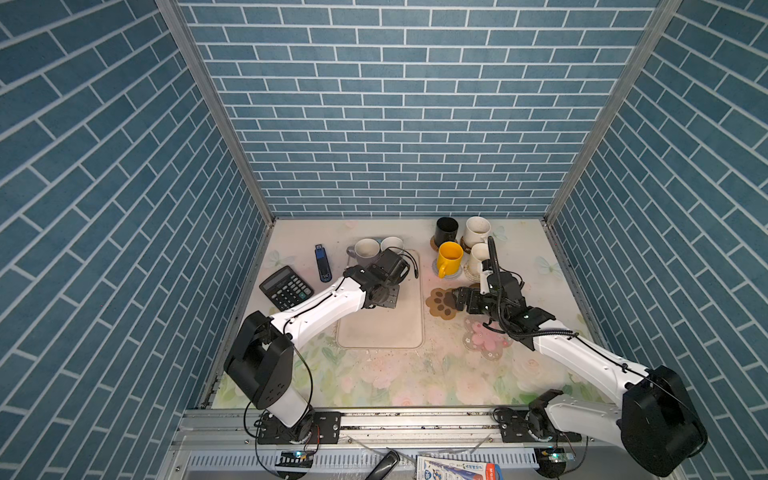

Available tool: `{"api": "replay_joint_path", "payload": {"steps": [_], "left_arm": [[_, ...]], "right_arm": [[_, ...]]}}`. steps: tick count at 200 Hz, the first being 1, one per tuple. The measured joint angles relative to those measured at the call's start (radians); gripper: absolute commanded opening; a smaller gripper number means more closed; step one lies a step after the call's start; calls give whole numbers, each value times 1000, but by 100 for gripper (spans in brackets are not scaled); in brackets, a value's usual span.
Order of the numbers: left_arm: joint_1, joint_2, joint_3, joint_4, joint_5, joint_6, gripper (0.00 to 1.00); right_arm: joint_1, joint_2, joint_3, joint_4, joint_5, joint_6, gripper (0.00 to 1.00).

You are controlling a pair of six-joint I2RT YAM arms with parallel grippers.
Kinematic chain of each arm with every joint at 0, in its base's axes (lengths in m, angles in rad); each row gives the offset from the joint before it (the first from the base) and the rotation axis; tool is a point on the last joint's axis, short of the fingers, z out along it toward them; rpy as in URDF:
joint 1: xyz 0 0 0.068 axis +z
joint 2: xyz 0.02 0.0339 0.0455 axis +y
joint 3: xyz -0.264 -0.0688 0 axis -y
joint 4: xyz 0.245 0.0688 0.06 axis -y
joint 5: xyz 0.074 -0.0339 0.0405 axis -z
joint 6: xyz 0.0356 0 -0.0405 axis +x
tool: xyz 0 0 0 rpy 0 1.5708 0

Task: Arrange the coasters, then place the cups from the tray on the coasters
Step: 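Lift the red-lined mug with the left gripper, carry toward the round wooden coaster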

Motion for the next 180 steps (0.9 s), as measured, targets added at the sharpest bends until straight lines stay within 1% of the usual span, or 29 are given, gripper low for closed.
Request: {"api": "replay_joint_path", "payload": {"steps": [50,106,144,180], "left_arm": [[-99,10,27,22,8,-20,0],[-170,106,118,68,13,-21,0],[-195,194,180,89,33,-20,0],[-212,254,226,114,55,-21,0]], "right_arm": [[-119,-31,-51,24,-82,68,99],[-229,-70,-97,58,-156,141,99],[-271,-70,-105,71,-192,167,99],[-285,-71,-108,80,-202,168,99]]}}
